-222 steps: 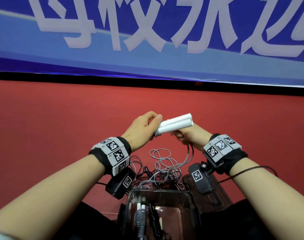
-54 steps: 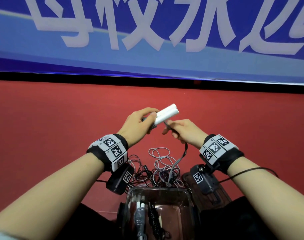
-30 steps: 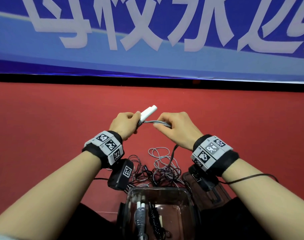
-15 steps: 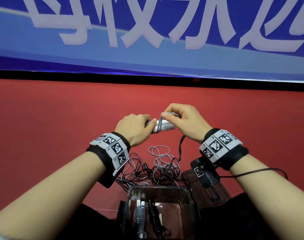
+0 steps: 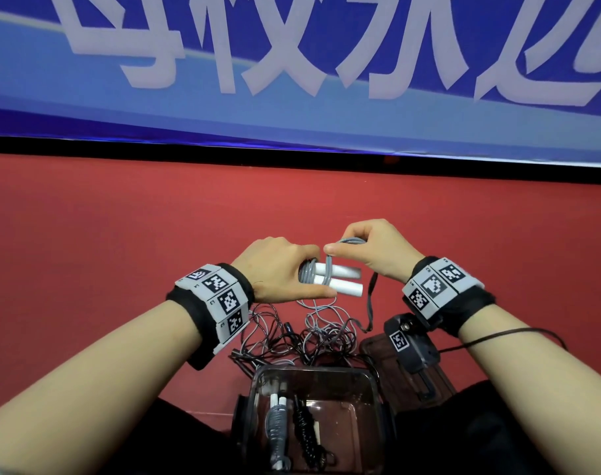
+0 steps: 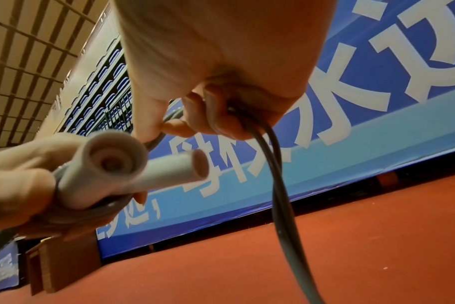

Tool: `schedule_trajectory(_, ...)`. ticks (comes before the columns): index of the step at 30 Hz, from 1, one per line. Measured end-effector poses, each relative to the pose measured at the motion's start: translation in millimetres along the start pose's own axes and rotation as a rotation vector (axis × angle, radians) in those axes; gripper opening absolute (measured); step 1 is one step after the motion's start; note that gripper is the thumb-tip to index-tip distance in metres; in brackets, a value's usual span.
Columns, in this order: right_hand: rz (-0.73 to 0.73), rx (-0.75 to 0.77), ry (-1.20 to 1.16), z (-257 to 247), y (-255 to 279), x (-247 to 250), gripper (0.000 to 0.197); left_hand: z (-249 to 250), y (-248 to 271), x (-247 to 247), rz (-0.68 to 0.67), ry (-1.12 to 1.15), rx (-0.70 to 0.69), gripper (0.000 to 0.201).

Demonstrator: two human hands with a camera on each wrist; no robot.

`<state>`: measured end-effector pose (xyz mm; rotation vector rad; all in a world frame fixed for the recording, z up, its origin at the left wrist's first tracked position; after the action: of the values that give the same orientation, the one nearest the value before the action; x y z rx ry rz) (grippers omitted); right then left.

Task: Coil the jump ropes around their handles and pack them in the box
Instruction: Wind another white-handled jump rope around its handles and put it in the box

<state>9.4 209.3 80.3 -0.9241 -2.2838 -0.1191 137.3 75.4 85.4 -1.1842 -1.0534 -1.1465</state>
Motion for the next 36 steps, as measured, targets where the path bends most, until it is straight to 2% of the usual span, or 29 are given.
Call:
schedule_trajectory(5, -0.08, -0.116, -0.113, 1.9, 0.5, -1.6, 0.045, -3.5, 5.1, 4.9, 0.041, 0.27, -0.028, 0.051)
schedule_trajectory(9, -0.099, -0.269, -0.671, 2.7, 3.8, -8.6, 0.029, -3.1, 4.5, 6.0, 0.068, 0.495, -0.015, 0.044)
schedule_trajectory(12, -0.109, -0.356, -0.795, 6.9, 4.4, -16.6, 0.024, -3.4, 5.3, 4.4, 0.051, 0.659, 0.026, 0.041)
schedule_trajectory(15, -0.137, -0.326, -0.728, 10.4, 3.9, -24.7, 0.021, -4.3, 5.2, 7.5, 0.069, 0.976, 0.084, 0.028)
schedule_trajectory(17, -0.146, -0.28, -0.608, 10.0, 4.7, -30.9, 0.025, -3.2, 4.8, 9.5, 0.087, 1.076, 0.089, 0.036)
schedule_trajectory(19, -0.146, -0.243, -0.461, 6.6, 5.6, -37.1, 0.034, -1.7, 4.8, 9.7, 0.095, 1.069, 0.08, 0.042)
schedule_trajectory(25, -0.127, -0.188, -0.355, -2.0, 5.8, -42.2, 0.043, -13.7, 3.5, 7.2, 0.162, 1.034, 0.159, 0.023)
schedule_trajectory(28, -0.151, -0.147, -0.349, -8.9, 5.7, -43.5, 0.036, -22.7, 2.3, 7.1, 0.223, 1.016, 0.228, 0.021)
schedule_trajectory(30, -0.138, -0.078, -0.262, -12.1, 7.5, -43.0, 0.027, -29.1, 0.2, 7.2, 0.28, 1.001, 0.272, 0.022)
schedule_trajectory(33, -0.076, 0.052, -0.097, -15.7, 11.4, -38.4, 0.021, -44.0, -4.1, 4.2, 0.38, 0.971, 0.356, 0.024)
schedule_trajectory(36, -0.011, 0.133, 0.02, -18.8, 12.0, -33.1, 0.018, -55.4, -4.8, -2.3, 0.427, 0.9, 0.427, 0.036)
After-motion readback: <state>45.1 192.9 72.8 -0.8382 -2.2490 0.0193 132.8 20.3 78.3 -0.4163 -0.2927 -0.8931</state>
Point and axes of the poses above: each hand's wrist, its own y-axis away from the middle knuckle, its own x-axis out of the back of the hand, z = x × y, the point moved 3 cm from there along -y, towards the middle knuckle, and after that the axes turned 2 degrees about x, right-handed, at the moved point
